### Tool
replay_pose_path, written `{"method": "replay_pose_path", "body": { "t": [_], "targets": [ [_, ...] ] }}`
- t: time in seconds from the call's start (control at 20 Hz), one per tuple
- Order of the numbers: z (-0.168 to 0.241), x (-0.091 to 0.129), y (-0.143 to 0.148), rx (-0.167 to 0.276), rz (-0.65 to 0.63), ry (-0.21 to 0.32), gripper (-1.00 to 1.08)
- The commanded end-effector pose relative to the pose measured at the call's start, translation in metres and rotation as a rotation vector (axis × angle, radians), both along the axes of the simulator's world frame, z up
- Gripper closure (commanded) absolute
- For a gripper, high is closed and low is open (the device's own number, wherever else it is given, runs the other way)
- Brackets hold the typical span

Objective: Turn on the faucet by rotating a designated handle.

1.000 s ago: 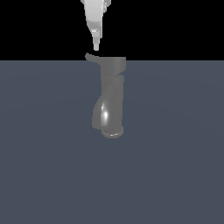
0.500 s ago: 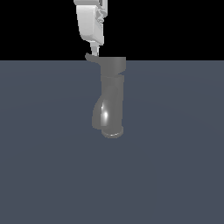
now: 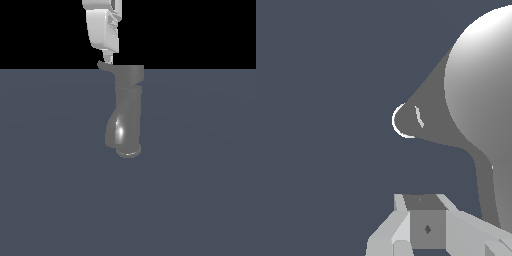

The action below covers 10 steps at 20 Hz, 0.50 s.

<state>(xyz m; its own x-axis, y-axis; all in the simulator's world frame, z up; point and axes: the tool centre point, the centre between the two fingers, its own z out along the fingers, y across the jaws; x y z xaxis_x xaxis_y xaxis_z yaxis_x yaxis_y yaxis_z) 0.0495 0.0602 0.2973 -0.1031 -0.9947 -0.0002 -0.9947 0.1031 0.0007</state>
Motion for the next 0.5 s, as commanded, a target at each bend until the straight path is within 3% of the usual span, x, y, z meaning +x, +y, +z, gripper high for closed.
{"method": "replay_pose_path", "body": {
  "t": [0.0, 0.45],
  "targets": [
    [0.0, -0.004, 0.002, 0.0, 0.0, 0.0, 1.08],
    [0.0, -0.027, 0.011, 0.0, 0.0, 0.0, 1.08]
  ]
}}
